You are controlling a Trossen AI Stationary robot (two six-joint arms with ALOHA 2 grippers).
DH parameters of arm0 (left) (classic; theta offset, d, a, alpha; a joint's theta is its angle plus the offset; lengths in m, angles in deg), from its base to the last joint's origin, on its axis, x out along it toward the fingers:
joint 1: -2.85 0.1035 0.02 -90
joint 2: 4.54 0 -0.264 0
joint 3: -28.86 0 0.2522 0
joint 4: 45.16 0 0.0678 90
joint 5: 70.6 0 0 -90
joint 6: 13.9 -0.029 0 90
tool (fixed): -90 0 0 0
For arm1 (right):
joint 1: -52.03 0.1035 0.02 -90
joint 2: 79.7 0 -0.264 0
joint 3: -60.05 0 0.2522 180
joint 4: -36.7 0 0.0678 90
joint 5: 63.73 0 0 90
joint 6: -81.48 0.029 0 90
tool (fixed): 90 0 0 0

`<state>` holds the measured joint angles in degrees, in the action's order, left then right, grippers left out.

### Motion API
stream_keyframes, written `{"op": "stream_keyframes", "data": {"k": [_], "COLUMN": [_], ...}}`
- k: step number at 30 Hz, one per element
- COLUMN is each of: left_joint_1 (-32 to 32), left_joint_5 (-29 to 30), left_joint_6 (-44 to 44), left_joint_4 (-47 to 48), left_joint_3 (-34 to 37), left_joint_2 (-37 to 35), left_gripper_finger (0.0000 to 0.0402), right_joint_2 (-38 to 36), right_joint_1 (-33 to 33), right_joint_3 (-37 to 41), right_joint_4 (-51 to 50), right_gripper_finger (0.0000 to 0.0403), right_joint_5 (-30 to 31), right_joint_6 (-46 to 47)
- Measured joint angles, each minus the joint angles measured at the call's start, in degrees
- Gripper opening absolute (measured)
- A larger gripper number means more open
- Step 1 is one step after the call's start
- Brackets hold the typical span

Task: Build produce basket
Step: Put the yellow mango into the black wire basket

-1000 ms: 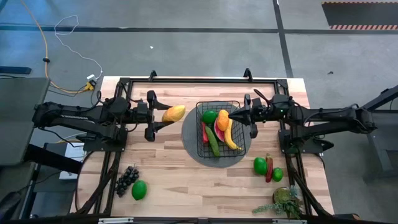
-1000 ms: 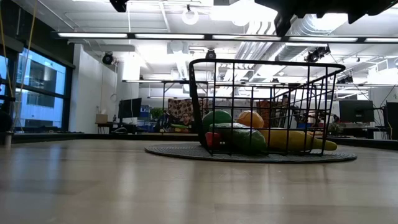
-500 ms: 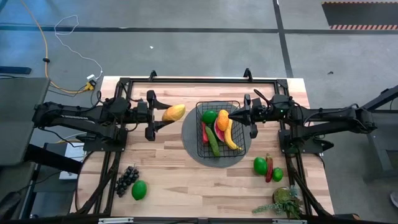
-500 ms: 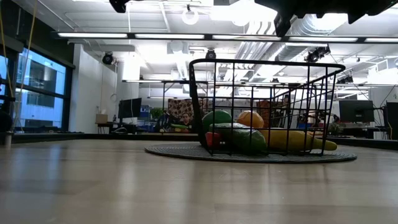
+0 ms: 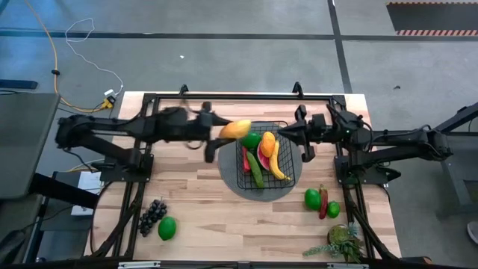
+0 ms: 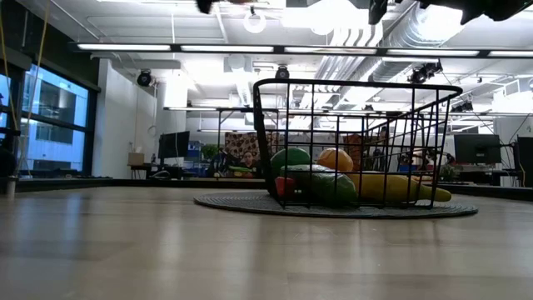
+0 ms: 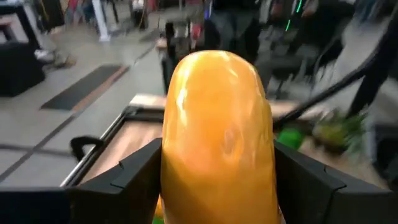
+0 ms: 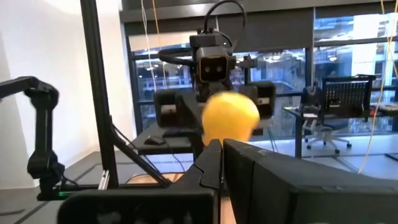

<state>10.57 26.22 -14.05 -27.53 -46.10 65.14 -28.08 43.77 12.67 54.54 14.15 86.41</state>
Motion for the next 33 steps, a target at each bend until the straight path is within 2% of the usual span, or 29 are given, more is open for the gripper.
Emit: {"op": "stream_keyframes", "data": {"k": [3,6,12,15,18,21,28,33], "left_joint_1": [0.31,0.41,0.75,0.73,0.33,-0.19,-1.85,-1.47], "left_joint_5": [0.05,-0.19,0.11,1.55,3.19,2.35,1.87,-0.54], "left_joint_6": [-6.06,-8.47,-2.89,3.96,16.03,26.87,41.06,45.29], "left_joint_4": [6.82,10.44,12.84,12.43,12.43,13.32,16.11,14.66], "left_joint_3": [-7.19,-12.88,-20.30,-22.41,-24.20,-24.30,-24.32,-24.32], "left_joint_2": [6.85,13.06,23.76,28.05,31.76,34.14,38.66,40.49], "left_gripper_finger": [0.0246,0.0246,0.0246,0.0246,0.0246,0.0246,0.0246,0.0246], "right_joint_2": [-0.29,-0.72,-0.76,-0.76,-0.76,-0.76,-0.76,-0.74], "right_joint_1": [-0.48,-0.90,-1.13,-1.13,-1.13,-1.13,-1.13,-1.13], "right_joint_3": [0.00,0.00,0.00,0.00,0.00,0.00,0.00,0.00], "right_joint_4": [0.13,1.30,4.17,4.15,4.00,3.97,3.36,2.08], "right_gripper_finger": [0.0000,0.0000,0.0000,0.0000,0.0000,0.0000,0.0000,0.0000], "right_joint_5": [0.00,0.00,0.00,-0.02,0.00,-0.02,-0.02,0.00], "right_joint_6": [-0.04,-0.03,0.88,1.31,1.46,1.46,1.46,1.22]}}
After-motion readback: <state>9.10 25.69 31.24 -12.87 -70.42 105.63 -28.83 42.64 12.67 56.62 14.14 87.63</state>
